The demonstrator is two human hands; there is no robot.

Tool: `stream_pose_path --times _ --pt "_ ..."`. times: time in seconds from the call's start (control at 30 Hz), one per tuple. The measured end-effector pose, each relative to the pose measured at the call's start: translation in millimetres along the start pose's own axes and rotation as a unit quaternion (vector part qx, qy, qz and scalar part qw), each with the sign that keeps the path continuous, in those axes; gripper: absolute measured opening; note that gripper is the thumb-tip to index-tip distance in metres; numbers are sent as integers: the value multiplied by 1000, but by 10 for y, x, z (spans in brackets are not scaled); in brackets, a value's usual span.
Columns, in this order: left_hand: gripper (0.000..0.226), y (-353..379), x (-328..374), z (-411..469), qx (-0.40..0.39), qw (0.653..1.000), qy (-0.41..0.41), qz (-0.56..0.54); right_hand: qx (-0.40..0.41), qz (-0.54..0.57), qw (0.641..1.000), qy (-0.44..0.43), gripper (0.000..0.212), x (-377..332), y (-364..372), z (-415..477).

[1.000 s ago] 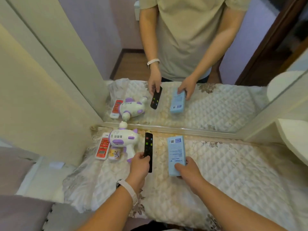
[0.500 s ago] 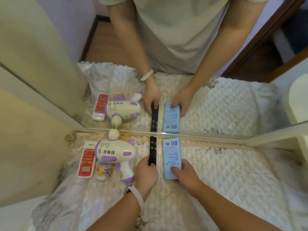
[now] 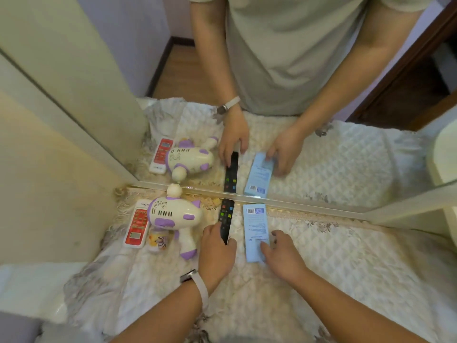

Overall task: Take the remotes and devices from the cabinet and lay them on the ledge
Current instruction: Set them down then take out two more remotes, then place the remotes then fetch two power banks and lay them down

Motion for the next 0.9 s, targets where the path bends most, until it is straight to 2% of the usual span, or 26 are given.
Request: stream_pose_path --times 0.13,0.23,0.37,0.6,0.77,0.9 --pt "26 -126 290 -228 31 997 64 42 9 -45 996 -71 56 -9 -205 -174" --pt "35 -222 512 -439 55 987 108 104 26 -88 985 -145 53 -77 -396 -336" --pt "46 -446 714 -819 112 961 123 219 43 -130 954 -268 57 -218 -584 -575" --pt "46 -956 796 -1681 223 899 135 351 85 -230 835 -493 62 -629 -633 -1267" --pt "45 -1239 648 -2437 272 869 69 408 91 -249 736 -623 45 -895 -429 -1929" --pt "45 -1469 511 -3078 312 858 3 408 76 -265 670 -689 47 -1043 -156 -2507"
Point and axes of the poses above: each hand's wrist, its own z-axis towards the middle knuckle, its own y-axis out of the palm, x = y × z, the point moved 5 cm from there along z, towards the middle knuckle, and after that the axes turned 12 degrees about y, right-handed, at the moved point
